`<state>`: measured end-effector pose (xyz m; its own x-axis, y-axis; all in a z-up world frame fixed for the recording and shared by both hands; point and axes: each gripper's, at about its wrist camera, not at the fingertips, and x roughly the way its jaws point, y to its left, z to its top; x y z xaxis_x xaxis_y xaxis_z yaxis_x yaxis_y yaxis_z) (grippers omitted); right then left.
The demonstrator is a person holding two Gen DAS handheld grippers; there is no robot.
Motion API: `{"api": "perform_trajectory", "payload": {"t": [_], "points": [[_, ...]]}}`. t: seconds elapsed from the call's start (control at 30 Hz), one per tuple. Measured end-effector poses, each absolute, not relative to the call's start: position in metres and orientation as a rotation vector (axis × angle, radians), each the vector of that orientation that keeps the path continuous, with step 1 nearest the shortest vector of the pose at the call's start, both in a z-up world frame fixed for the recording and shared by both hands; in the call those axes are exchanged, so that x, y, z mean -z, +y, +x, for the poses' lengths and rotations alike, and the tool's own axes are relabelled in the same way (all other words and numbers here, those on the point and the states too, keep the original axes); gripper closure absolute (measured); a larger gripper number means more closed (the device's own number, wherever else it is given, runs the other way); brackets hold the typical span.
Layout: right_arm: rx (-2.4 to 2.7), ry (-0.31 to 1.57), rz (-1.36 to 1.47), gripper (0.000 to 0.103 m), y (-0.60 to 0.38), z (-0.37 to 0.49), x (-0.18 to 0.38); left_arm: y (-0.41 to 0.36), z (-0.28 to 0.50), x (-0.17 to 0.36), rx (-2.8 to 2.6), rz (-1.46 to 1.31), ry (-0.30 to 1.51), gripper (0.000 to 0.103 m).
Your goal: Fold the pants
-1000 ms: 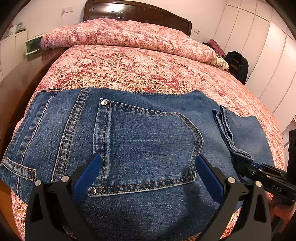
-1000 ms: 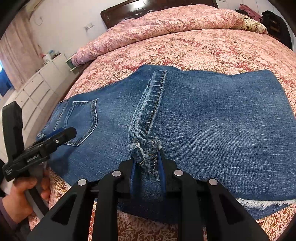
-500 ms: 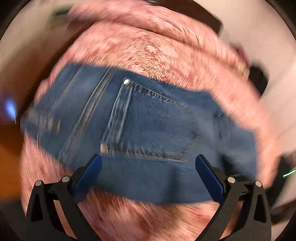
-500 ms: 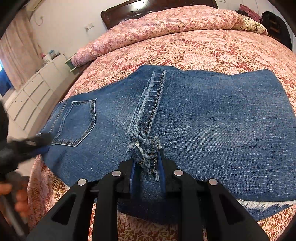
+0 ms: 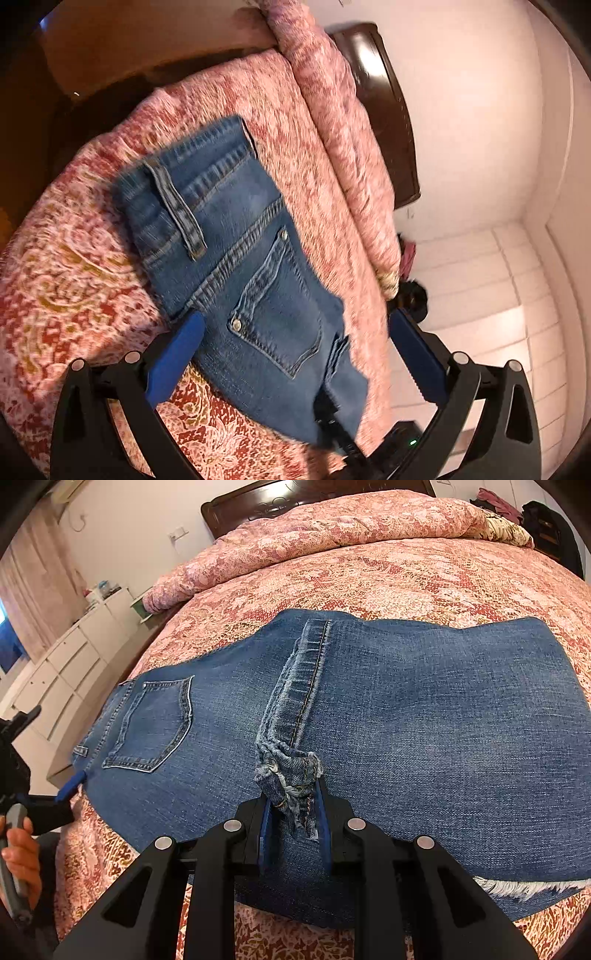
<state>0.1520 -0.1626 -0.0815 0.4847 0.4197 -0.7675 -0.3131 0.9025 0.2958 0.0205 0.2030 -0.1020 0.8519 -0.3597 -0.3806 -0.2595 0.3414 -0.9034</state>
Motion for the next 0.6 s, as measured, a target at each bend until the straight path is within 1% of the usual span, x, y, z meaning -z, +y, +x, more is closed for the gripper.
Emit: {"api": "perform_trajectory", "payload": {"t": [0.13, 0.23, 0.33, 0.37, 0.5, 0.6], "points": [[-0.447, 0.967, 0.121, 0.084, -0.163, 0.152, 0.081, 0.221, 0.002, 0.095, 0.006, -1.294, 0.484, 0.003], [-0.447, 0.967, 0.121, 0.084, -0.163, 0.152, 0.081, 0.230, -0.001, 0.102, -0.063, -1.297, 0.488, 0.003], [-0.448, 0.967, 0.123, 0.084, -0.163, 0.152, 0.081, 0.235, 0.013, 0.122, -0.096, -1.316, 0.564, 0.003], [-0.449, 0.967, 0.126, 0.084, -0.163, 0.152, 0.082, 0.235, 0.016, 0.123, -0.108, -1.307, 0.564, 0.003], [-0.450, 0.968, 0.132, 0.084, -0.162, 0.151, 0.082, 0.234, 0.023, 0.119, -0.114, -1.283, 0.529, 0.003], [-0.451, 0.968, 0.136, 0.084, -0.162, 0.151, 0.082, 0.236, 0.024, 0.112, -0.054, -1.285, 0.455, 0.003]]}}
